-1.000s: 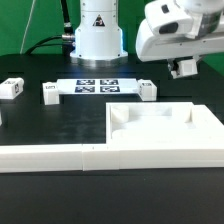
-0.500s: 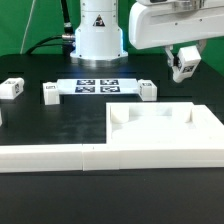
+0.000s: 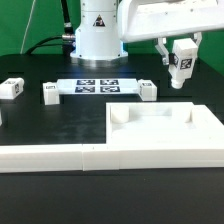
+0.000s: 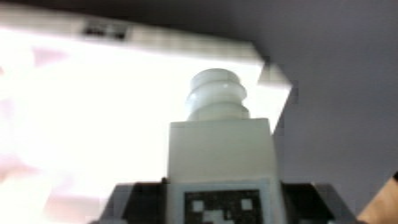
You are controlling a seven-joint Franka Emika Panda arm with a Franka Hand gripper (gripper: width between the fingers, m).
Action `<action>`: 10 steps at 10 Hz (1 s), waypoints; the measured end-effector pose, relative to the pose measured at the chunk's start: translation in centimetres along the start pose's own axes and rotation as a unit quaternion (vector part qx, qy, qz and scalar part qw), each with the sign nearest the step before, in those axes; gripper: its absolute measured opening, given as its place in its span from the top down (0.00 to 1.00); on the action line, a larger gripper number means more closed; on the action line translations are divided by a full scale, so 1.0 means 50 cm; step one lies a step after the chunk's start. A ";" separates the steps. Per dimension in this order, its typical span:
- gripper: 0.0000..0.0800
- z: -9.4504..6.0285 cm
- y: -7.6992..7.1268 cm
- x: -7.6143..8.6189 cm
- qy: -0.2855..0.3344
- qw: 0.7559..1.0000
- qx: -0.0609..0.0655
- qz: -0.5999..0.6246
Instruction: Assemble one leg
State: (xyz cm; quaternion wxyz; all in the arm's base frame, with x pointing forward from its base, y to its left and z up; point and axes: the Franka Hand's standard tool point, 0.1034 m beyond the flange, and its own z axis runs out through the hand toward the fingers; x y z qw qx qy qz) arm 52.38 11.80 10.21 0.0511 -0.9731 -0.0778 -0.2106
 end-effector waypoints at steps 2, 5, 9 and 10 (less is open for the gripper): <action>0.64 0.006 -0.001 -0.004 -0.001 1.000 0.001 0.000; 0.64 0.022 0.000 0.036 0.001 1.000 0.003 0.000; 0.64 0.085 0.035 0.166 0.033 0.999 0.005 -0.005; 0.64 0.085 0.032 0.164 0.032 0.999 0.005 -0.006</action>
Offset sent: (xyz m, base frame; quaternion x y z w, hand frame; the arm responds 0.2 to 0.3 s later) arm 0.0000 0.0000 0.0000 0.0000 0.0000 0.0000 1.0000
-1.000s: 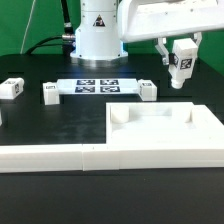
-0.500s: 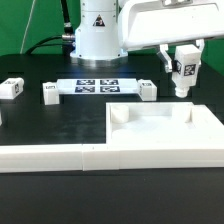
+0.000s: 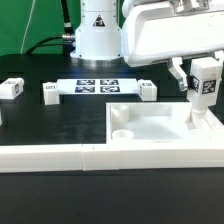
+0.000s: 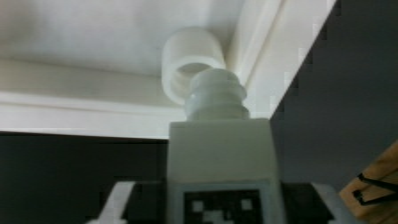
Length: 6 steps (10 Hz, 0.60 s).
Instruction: Assemble one leg
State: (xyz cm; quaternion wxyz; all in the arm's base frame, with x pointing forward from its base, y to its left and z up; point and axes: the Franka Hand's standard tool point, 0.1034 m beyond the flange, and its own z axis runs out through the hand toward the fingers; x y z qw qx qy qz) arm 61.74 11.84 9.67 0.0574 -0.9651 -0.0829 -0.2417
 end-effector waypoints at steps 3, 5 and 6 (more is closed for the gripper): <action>0.64 0.001 0.000 -0.001 -0.001 1.000 0.000 0.000; 0.64 0.022 0.009 -0.013 -0.007 1.000 -0.001 0.004; 0.64 0.034 0.012 -0.008 -0.011 1.000 0.000 0.006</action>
Offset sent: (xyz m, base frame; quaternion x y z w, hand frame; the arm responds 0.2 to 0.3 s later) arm 0.0000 0.0000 0.0000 0.0000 0.0000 0.0000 1.0000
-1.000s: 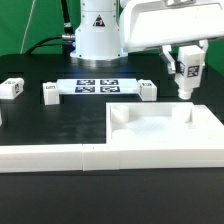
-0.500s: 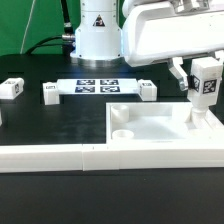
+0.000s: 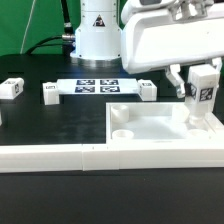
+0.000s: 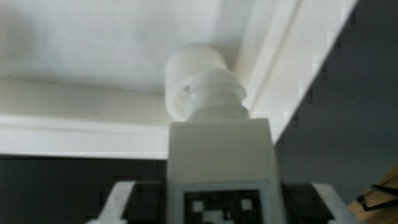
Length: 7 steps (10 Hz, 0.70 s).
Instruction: Assemble one leg
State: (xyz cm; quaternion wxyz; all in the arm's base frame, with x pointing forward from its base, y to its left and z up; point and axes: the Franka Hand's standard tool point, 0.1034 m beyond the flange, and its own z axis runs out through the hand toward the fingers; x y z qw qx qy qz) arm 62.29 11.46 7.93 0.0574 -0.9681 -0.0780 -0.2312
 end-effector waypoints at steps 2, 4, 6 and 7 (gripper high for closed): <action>0.64 0.006 0.006 0.016 0.001 1.000 0.000 -0.002; 0.64 0.014 0.006 0.010 0.001 1.000 0.000 -0.001; 0.64 0.032 0.008 -0.004 0.009 1.000 -0.001 0.000; 0.64 0.036 0.004 -0.004 0.016 1.000 -0.002 0.000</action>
Offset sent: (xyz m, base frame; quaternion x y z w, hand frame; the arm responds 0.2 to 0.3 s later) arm 0.0038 -0.0026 -0.0106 -0.0101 0.0057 -0.0029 0.9999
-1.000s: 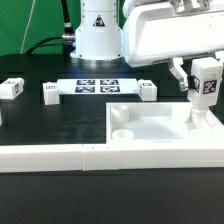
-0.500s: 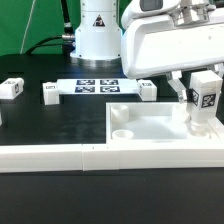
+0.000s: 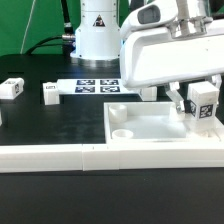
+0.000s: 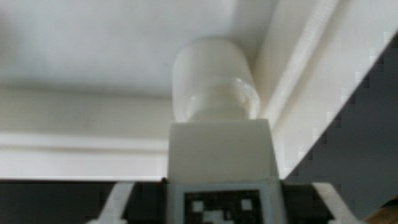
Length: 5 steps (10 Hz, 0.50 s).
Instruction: Assemble one leg
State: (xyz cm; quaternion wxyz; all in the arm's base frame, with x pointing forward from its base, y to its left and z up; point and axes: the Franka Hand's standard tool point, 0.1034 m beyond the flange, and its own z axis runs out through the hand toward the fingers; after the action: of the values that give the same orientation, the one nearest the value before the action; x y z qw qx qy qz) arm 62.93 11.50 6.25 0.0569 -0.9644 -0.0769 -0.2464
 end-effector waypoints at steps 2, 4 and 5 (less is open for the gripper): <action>0.64 0.001 -0.003 0.001 0.021 1.000 -0.003 -0.001; 0.64 0.001 -0.004 0.000 0.033 0.999 -0.005 -0.003; 0.63 0.001 -0.003 0.000 0.032 0.999 -0.005 -0.003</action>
Offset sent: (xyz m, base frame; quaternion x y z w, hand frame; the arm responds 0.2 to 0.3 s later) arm -0.0094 0.0020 -0.0162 -0.0032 -0.0006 -0.0137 0.9999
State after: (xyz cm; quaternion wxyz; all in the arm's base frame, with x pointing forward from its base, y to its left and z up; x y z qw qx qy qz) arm 62.93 11.67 6.23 0.0540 -0.9560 -0.0766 -0.2780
